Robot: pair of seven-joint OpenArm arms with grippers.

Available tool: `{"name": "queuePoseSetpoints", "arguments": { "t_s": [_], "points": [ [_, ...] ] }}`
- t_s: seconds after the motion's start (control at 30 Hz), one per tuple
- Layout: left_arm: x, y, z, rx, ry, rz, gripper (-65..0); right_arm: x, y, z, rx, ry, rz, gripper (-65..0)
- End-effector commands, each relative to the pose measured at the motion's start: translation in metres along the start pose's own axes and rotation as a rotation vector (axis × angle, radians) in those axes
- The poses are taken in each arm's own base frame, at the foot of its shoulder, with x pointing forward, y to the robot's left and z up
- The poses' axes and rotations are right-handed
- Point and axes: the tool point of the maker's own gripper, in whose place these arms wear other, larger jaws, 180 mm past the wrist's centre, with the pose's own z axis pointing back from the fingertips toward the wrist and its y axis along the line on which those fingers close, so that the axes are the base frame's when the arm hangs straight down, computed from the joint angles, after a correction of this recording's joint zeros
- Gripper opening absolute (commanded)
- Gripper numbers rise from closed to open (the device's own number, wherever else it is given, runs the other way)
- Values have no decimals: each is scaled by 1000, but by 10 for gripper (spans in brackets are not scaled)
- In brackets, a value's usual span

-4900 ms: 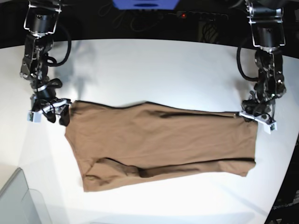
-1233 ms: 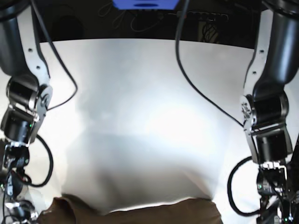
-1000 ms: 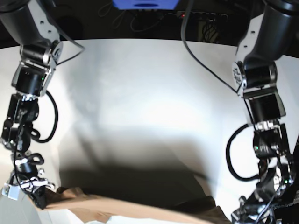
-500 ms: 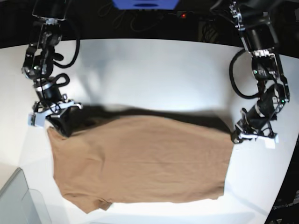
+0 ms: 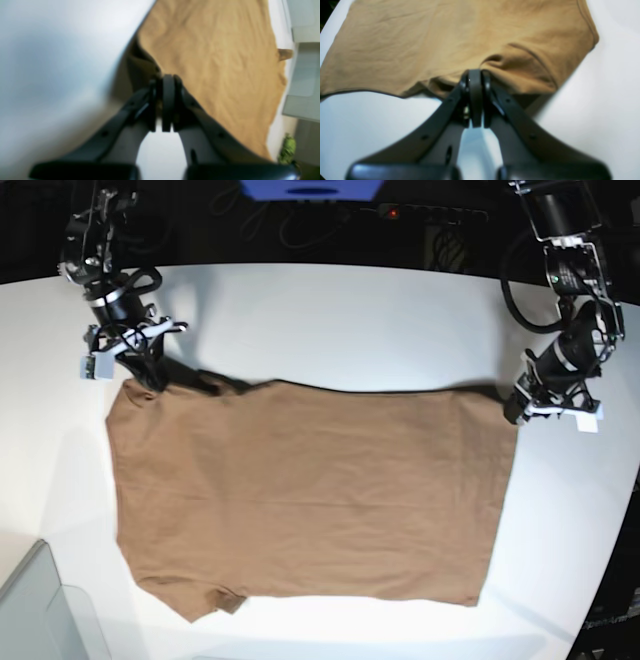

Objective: Layout the t-shirt on the table in an organized manner, then fold the t-shirt properly
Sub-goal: 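Drag the shirt shoulders apart with both grippers and release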

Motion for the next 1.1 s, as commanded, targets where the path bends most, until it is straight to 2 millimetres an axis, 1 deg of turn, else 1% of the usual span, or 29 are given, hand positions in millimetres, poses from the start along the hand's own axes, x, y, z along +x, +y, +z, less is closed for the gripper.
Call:
{"name": "queuePoseSetpoints", "arguments": {
  "t_s": [0.0, 0.07, 0.2, 0.27, 0.37, 0.43, 0.47, 0.5, 0.57, 0.63, 0.73, 0.8, 0.93, 1.07],
  "points": [
    [16, -7, 6, -31, -33, 0, -645, 15, 2, 1, 18, -51, 11, -602],
    [12, -4, 9, -34, -24, 15, -645, 13, 2, 2, 17, -46, 10, -542],
    [14, 2, 13, -22, -14, 5, -639, 12, 2, 6, 16, -43, 12, -404],
    [6, 7, 16, -11, 34, 5, -593, 16, 0, 13, 5, -53, 25, -343],
    [-6, 8, 17, -9, 98, 6, -463, 23, -1, 23, -9, -72, 35, -285],
    [-8, 10, 17, -4, 106, 5, -383, 22, 0, 29, -17, -74, 31, -275],
    [-10, 11, 17, -1, 108, 6, -358, 22, -4, 32, -34, -78, 24, -276],
    [-10, 12, 17, 1, 110, 8, -351, 22, -9, 36, -53, -81, 19, -276],
    [-15, 16, 19, 10, 118, 10, -358, 17, -22, 41, -96, -74, 5, -276],
    [-15, 17, 20, 12, 119, 11, -358, 2, -38, 45, -136, -39, -18, -276],
    [-15, 17, 20, 12, 119, 11, -358, -27, -54, 47, -168, 30, -56, -275],
    [-15, 17, 19, 11, 117, 12, -357, -39, -58, 46, -171, 61, -65, -275],
    [-13, 16, 19, 10, 115, 10, -357, -48, -62, 33, -170, 77, -97, -275],
    [-14, 17, 19, 12, 117, 13, -357, -44, -65, 20, -167, 67, -106, -275]
  ]
}}
